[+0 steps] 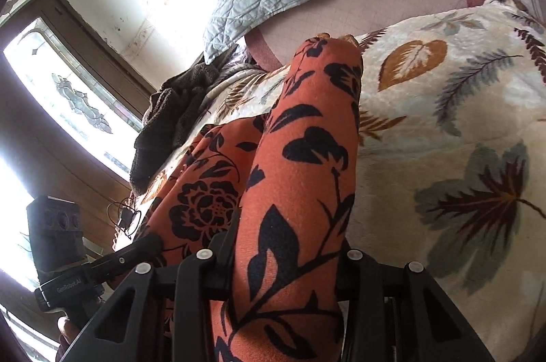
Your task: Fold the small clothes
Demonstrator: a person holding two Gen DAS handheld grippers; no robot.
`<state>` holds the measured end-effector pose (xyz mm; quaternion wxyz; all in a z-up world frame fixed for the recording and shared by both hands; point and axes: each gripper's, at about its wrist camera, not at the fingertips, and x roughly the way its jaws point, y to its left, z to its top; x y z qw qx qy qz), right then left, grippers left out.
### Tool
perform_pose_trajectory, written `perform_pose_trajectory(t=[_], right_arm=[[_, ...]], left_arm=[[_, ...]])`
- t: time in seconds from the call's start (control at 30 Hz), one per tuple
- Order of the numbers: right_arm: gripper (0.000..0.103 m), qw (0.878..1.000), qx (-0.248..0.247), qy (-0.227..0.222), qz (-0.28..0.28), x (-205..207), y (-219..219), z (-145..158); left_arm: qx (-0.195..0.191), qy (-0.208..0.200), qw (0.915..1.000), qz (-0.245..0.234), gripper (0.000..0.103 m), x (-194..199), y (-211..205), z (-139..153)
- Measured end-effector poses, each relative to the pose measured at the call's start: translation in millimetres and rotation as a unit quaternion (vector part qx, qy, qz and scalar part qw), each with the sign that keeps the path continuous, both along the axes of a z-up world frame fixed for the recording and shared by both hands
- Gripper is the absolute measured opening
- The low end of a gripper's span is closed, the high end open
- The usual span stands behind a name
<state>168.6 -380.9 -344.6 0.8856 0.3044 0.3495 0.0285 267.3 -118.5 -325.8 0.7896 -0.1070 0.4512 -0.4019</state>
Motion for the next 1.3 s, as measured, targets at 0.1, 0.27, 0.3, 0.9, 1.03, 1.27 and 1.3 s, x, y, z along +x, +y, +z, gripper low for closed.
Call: perform_pose_trajectory(t=[0.1,0.27,0.3,0.9,1.03,1.27,1.3], right_arm=[[0.039,1.000,0.011,0.013,-0.010,-16.4,-19.4,-11.0],[0.045,0.994,0.057,0.088,-0.030,-22.7,-42.5,-57.1],[0.049,0.993,0.069,0.092,-0.036,-23.3,-45.0,-57.3],[0.050,0.995,-0.071,-0.006,-0.064,-107.2,-19.6,14.2],[0.047,0.997,-0.063,0.048,-0.021,-101.1,4.6,-6.9],[0.047,0.992,-0.085,0.093,-0.010,-86.2,11.3,-13.0],[0.047,0.992,-0.089,0.085,-0.015,-84.4,8.6,-5.9]], left_arm=[[0.053,-0.004,0.9986,-0.007,0.035,-13.0,-26.4,-12.9],[0.170,-0.015,0.9853,0.014,0.047,-28.1,-40.2,-47.6],[0.182,-0.024,0.9829,0.019,0.052,-30.7,-39.7,-45.2],[0.284,-0.130,0.9490,0.041,0.061,-68.9,-40.5,-23.5],[0.287,-0.129,0.9481,0.044,0.062,-70.9,-39.0,-27.7],[0.288,-0.132,0.9475,0.041,0.067,-69.9,-36.0,-29.4],[0.286,-0.132,0.9482,0.042,0.067,-69.1,-35.7,-28.5]])
